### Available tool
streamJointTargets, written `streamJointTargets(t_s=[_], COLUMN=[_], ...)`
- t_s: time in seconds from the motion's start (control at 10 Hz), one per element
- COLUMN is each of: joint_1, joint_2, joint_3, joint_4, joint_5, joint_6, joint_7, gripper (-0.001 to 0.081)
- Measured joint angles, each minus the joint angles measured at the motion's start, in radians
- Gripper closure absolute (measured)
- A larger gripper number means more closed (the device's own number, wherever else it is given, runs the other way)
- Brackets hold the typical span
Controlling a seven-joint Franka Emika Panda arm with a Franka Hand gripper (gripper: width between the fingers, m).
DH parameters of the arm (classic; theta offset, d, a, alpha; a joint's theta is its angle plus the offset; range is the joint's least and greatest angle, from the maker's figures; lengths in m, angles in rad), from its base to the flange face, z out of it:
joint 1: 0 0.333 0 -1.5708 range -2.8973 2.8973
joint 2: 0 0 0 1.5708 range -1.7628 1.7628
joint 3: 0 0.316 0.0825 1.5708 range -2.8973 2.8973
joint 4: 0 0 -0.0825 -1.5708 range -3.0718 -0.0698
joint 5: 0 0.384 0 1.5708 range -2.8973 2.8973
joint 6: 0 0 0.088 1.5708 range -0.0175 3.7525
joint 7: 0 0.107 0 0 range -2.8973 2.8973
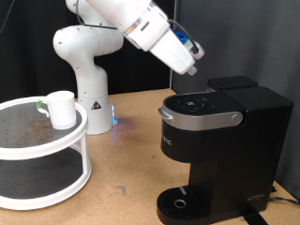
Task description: Make a cup of coffee with the keurig machine
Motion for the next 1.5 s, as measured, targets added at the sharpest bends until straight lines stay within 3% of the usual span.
streamJointTargets(t_s=[0.2, 0.3, 0.6, 0.9, 1.5], joint_1=[-0.028, -0.028, -0.030, -0.080, -0.234], joint_2=[-0.062, -0.061, -0.093, -0.185, -0.287], joint_3=[-0.004, -0.004, 0.033, 0.029, -0.045], joint_4=[-0.045, -0.045, -0.113, -0.189, -0.183], joint_5=[-0.070, -0.069, 0.067, 0.055, -0.187], joint_6=[-0.052, -0.049, 0.195, 0.260, -0.031], joint_7=[0.020, 0.021, 0.079, 0.131, 0.206], gripper=[0.0803, 0.0803, 0.0803, 0.0803, 0.0803])
